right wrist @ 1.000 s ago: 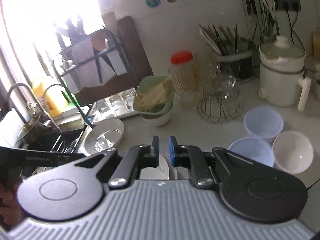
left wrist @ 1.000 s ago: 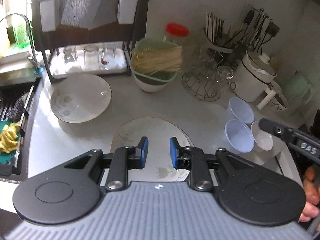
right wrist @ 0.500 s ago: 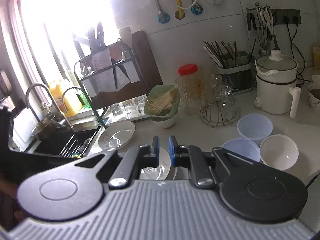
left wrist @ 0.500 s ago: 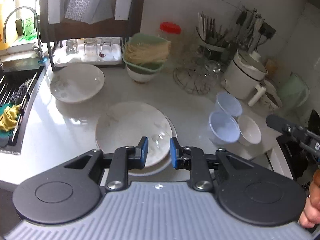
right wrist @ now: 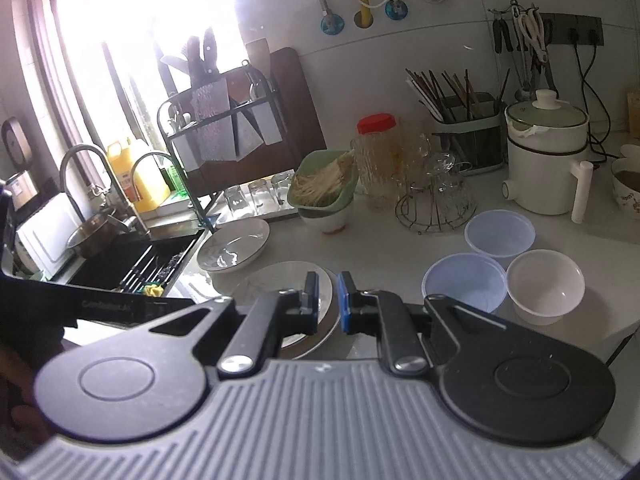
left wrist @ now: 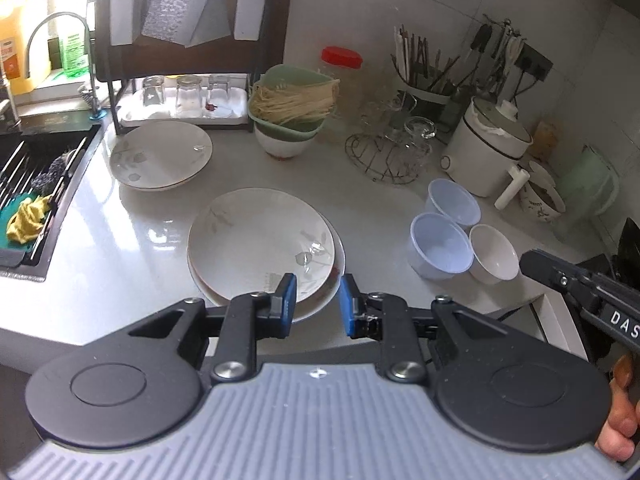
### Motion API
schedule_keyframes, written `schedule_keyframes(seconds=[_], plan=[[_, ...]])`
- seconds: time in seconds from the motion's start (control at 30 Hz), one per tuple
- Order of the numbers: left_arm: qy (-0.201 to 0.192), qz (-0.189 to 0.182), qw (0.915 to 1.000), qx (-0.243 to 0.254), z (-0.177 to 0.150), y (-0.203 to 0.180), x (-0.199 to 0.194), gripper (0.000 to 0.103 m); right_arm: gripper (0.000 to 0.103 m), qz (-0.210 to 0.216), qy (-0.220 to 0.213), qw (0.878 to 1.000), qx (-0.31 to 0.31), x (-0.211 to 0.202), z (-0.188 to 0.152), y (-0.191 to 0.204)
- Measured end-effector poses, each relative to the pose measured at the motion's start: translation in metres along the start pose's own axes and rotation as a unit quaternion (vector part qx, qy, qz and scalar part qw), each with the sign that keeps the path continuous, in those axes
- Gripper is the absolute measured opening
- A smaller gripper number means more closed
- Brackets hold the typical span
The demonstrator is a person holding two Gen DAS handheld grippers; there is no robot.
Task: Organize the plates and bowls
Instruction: 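Lower the leaf plate onto the rose plate and open both grippers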
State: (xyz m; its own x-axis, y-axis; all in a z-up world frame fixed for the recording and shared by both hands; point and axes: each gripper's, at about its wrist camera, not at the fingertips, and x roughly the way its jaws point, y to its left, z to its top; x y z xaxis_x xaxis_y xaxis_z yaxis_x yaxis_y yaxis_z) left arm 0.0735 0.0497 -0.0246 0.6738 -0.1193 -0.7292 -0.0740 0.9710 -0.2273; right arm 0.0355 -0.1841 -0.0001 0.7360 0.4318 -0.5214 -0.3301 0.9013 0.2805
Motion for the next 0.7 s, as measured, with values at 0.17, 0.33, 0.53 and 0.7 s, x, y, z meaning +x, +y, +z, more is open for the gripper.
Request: schedule_keyframes(seconds=[0.17,0.33,0.53,0.7], plan=[[0.002,0.013,0.9998,-0.012,-0.015,-0.009,0.000,0.029,0.014,0.014,0.008,1.000,-0.011,-0.005,-0.007,-0.005],[-0.010,0.038,0.9986,-0.036,-0.030,-0.017,-0.010,0.029,0.014,0.038,0.017,0.999,-0.009,-0.011,-0.016,-0.015],[-0.013,0.061,0.9970,-0.045,-0.047,-0.036,-0.025,0.031,0.014,0.047,0.023,0.999,-0.012,-0.022,-0.018,-0.025],[-0.007,0.070,0.9956,-0.063,-0.048,-0.032,-0.027,0.034,0.014,0.052,0.033,0.998,-0.028,-0.020,-0.020,-0.020]])
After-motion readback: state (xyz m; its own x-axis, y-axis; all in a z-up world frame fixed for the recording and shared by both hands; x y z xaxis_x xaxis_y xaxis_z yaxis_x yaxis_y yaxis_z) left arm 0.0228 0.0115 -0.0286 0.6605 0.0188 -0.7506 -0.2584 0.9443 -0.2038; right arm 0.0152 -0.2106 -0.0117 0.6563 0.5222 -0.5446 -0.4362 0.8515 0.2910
